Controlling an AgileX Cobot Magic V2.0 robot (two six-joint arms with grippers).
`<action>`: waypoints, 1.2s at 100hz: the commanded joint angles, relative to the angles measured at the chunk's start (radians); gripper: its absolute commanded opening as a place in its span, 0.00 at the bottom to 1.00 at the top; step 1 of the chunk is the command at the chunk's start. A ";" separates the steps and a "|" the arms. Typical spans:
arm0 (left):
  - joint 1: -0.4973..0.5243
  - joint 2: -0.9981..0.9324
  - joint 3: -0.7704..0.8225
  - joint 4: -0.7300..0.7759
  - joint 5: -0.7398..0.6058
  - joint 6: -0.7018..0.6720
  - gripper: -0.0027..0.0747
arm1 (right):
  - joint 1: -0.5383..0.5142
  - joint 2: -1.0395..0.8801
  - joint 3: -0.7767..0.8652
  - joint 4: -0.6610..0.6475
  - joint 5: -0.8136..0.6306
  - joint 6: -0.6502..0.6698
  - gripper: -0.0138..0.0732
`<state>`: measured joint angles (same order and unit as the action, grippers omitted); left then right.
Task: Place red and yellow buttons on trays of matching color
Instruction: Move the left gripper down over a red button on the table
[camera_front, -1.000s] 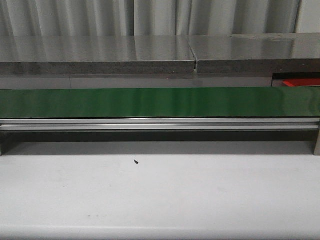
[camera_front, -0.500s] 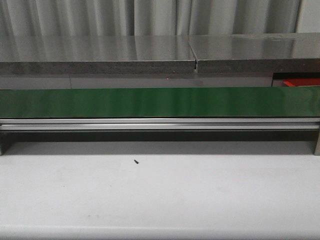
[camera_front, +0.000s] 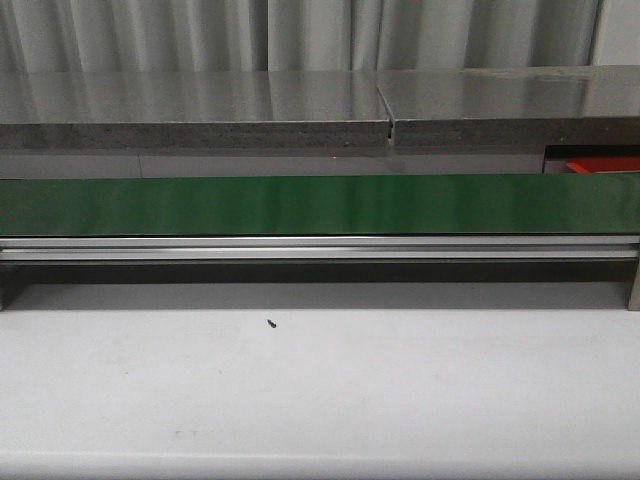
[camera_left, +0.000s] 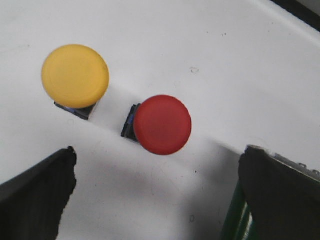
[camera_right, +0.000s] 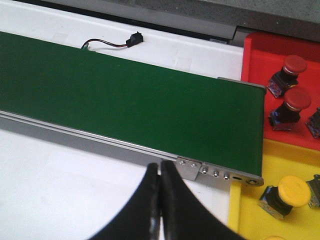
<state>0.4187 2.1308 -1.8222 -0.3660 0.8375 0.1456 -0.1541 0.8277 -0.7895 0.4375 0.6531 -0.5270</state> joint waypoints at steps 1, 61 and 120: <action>0.003 -0.054 -0.033 -0.017 -0.070 -0.008 0.83 | 0.000 -0.012 -0.028 0.013 -0.053 -0.008 0.08; -0.017 0.018 -0.040 -0.051 -0.102 -0.004 0.83 | 0.000 -0.012 -0.028 0.013 -0.054 -0.008 0.08; -0.039 0.024 -0.049 -0.076 -0.180 0.021 0.83 | 0.000 -0.012 -0.028 0.013 -0.054 -0.008 0.08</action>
<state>0.3826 2.2087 -1.8391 -0.4130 0.7103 0.1679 -0.1541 0.8277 -0.7895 0.4375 0.6531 -0.5270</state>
